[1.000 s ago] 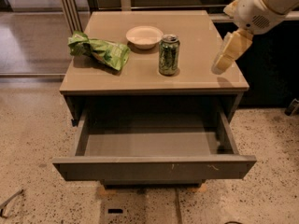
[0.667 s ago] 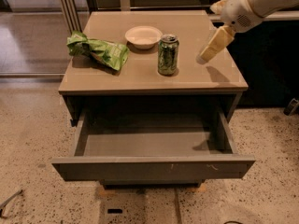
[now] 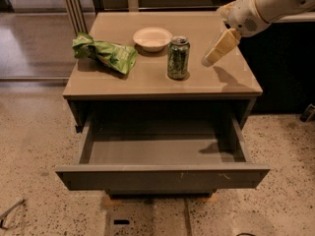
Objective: Place green can into top drawer
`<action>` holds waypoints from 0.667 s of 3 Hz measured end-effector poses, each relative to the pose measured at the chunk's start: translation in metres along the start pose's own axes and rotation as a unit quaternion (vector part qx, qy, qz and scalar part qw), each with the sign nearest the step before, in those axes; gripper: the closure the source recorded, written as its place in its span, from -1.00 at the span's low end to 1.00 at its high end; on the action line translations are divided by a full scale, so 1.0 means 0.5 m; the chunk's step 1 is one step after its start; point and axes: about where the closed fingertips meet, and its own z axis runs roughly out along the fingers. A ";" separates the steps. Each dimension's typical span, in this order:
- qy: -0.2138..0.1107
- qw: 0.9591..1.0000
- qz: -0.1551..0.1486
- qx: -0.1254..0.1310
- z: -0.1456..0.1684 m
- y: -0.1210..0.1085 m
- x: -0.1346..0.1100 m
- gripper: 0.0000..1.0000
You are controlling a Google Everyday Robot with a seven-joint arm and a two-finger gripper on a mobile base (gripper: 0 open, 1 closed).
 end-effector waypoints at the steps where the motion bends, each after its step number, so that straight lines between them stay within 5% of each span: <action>1: -0.009 1.000 0.011 -0.014 0.018 0.009 0.007 -1.00; 2: -0.015 0.999 0.024 -0.045 0.061 0.009 0.001 -1.00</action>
Offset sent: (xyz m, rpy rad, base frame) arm 0.0128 0.0219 -0.0209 0.0861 0.1032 0.0428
